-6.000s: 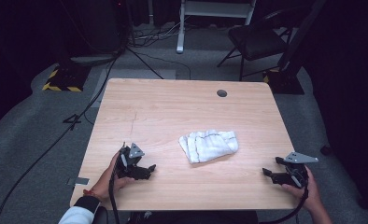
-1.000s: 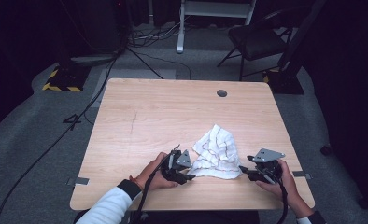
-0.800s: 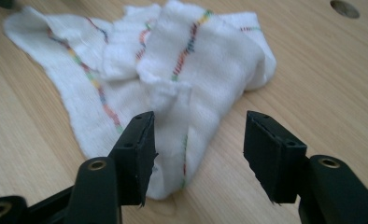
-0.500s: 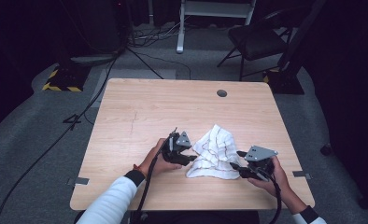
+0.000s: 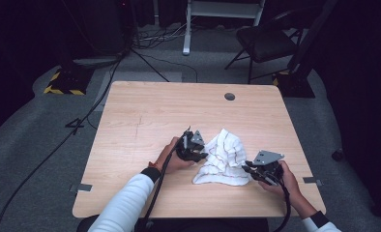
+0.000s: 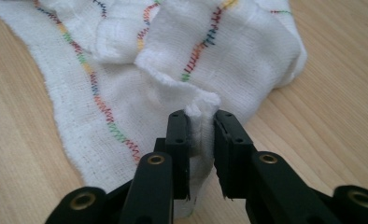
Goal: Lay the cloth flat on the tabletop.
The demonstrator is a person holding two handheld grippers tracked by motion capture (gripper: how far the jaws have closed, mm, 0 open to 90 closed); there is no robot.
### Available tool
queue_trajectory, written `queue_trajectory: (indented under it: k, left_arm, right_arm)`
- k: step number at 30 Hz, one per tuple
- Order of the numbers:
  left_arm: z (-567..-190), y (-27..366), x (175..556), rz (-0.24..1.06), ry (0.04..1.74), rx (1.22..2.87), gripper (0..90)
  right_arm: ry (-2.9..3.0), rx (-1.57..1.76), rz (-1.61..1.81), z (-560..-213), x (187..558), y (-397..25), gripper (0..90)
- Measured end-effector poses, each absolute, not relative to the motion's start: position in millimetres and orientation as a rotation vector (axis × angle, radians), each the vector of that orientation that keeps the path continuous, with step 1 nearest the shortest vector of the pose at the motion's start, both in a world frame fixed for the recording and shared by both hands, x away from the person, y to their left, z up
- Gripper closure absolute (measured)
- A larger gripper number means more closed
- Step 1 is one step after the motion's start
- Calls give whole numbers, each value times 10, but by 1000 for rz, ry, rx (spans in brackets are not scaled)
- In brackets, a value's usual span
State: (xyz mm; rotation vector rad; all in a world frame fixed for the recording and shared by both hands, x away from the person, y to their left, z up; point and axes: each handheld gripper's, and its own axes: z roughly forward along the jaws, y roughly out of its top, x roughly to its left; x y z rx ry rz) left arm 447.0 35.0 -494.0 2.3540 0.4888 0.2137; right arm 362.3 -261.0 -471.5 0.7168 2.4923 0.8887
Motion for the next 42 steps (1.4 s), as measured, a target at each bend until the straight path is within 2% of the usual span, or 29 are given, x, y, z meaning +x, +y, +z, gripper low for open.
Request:
queue_trajectory:
  k: [4,6,12,19,23,26,29,36,40,42]
  left_arm:
    - [-4938,376,4485,234,467,2364,805]
    - [-4924,399,4491,259,463,2381,828]
    - [-4876,612,4573,327,519,2365,843]
    - [-4887,903,4689,322,642,2309,843]
    - [-4911,954,4725,354,685,2307,835]
    - [-4908,960,4730,387,705,2309,812]
    - [-4891,990,4728,388,724,2279,736]
    - [-4774,847,4616,268,674,2211,487]
    - [-4768,684,4546,211,637,2213,423]
    - [-4795,621,4518,215,624,2239,432]
  right_arm:
    - [2451,751,907,-4678,3627,-2696,795]
    - [2422,779,913,-4646,3632,-2752,795]
    - [2335,893,943,-4577,3676,-2940,795]
    - [2281,1041,893,-4609,3768,-3142,793]
    - [2266,1110,822,-4683,3827,-3205,734]
    - [2250,1135,809,-4694,3848,-3216,638]
    - [2233,1133,803,-4658,3847,-3212,527]
    - [2216,1000,895,-4463,3829,-3078,485]
    - [2249,910,925,-4367,3895,-2859,486]
    - [2299,854,936,-4356,3957,-2704,486]
